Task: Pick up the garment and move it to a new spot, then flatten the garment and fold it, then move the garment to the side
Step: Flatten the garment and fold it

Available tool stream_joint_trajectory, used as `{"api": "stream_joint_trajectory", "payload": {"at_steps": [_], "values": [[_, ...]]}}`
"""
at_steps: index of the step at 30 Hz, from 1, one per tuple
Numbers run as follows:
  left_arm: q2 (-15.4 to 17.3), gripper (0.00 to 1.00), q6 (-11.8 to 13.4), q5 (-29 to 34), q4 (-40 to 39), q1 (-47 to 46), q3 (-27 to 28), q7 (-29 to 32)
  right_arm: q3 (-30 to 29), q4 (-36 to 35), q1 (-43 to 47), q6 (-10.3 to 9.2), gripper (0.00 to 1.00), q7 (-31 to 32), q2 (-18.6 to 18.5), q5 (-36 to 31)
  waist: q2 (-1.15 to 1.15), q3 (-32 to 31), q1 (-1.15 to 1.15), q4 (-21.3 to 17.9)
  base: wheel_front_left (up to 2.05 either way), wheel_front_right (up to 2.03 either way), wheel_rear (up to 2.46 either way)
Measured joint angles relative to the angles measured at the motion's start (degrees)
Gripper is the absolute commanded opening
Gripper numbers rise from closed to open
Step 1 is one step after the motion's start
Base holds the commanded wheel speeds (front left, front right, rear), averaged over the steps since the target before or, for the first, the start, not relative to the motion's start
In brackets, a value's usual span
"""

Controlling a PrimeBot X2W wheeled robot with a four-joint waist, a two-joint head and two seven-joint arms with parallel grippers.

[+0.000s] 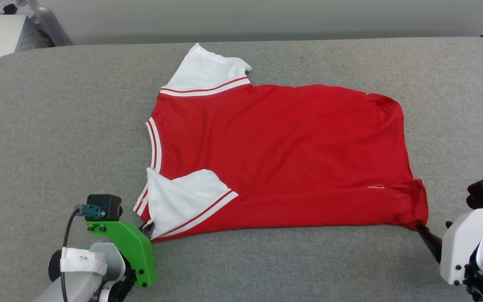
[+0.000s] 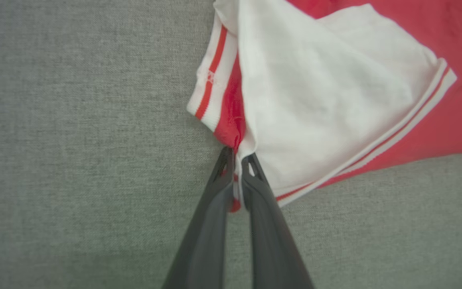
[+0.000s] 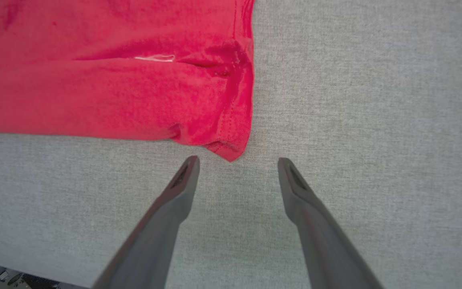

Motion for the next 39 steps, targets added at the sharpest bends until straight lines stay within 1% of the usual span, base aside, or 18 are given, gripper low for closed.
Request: {"api": "stream_joint_trajectory", "payload": {"at_steps": [4, 8, 11, 15, 20, 21, 22, 23, 24, 32, 39], "values": [[0.65, 0.00, 0.73, 0.00, -4.11, 0.85, 0.43, -0.23, 0.08, 3.02, -1.53, 0.00, 1.00, 0.00, 0.75, -0.90, 0.00, -0.51, 0.00, 1.06, 0.00, 0.00, 0.00], [2.12, 0.00, 2.24, 0.09, -8.31, 1.00, 0.78, 0.31, -0.05, 6.95, -4.41, 0.00, 1.00, -0.10, 1.47, -2.56, 0.00, -0.29, 0.00, 2.00, 0.00, 0.00, 0.00], [2.77, 0.00, 2.93, 0.25, -10.27, 1.02, 1.05, 0.74, -0.12, 10.37, -6.48, 0.00, 1.00, -0.35, 2.01, -4.20, 0.00, 0.38, 0.00, 2.47, 0.00, 0.00, 0.00], [2.96, 0.00, 3.36, 0.33, -11.81, 1.04, 1.00, 0.83, -0.23, 14.36, -8.39, 0.00, 1.00, -1.03, 2.48, -5.10, 0.00, 1.41, 0.00, 3.18, 0.00, 0.00, 0.00], [2.96, 0.00, 3.36, 0.33, -12.02, 1.05, 0.62, 1.37, 0.29, 17.05, -10.22, -0.01, 1.00, -1.58, 2.54, -4.81, 0.00, 2.48, 0.00, 3.93, 0.00, 0.00, 0.00], [2.93, 0.00, 3.36, 0.33, -12.00, 1.05, 0.52, 1.37, 0.42, 17.48, -10.32, -0.01, 0.82, -1.58, 2.53, -4.65, 0.00, 2.57, 0.00, 4.02, 0.00, 0.00, 0.00], [2.92, 0.00, 3.36, 0.33, -11.92, 1.05, 0.40, 1.51, 0.67, 17.85, -10.45, -0.02, 0.19, -1.58, 2.44, -4.43, 0.00, 2.63, 0.00, 4.09, 0.00, 0.00, 0.00], [2.92, 0.00, 3.36, 0.33, -11.81, 1.06, 0.27, 1.79, 0.90, 18.17, -10.59, -0.02, 0.03, -1.59, 2.30, -4.31, 0.00, 2.60, 0.00, 4.10, 0.00, 0.00, 0.00], [2.91, 0.00, 3.35, 0.33, -11.73, 1.06, 0.19, 1.80, 1.07, 18.42, -10.66, -0.02, 0.00, -1.74, 2.13, -4.26, 0.00, 2.54, 0.00, 4.10, 0.00, 0.00, 0.00], [2.88, 0.00, 2.91, -0.11, -10.13, 2.24, -0.33, 1.88, 1.18, 19.17, -10.43, 0.04, 0.00, -2.87, 1.02, -3.74, 0.00, 0.51, 0.00, 3.75, 0.00, 0.00, 0.00], [2.97, 0.00, 2.69, -0.89, -10.01, 4.65, -0.99, 2.85, -0.80, 16.53, -5.37, 0.05, 0.00, -0.90, -0.47, -2.64, 0.00, -2.82, 0.00, 3.45, 0.00, 0.00, 0.00]]}}
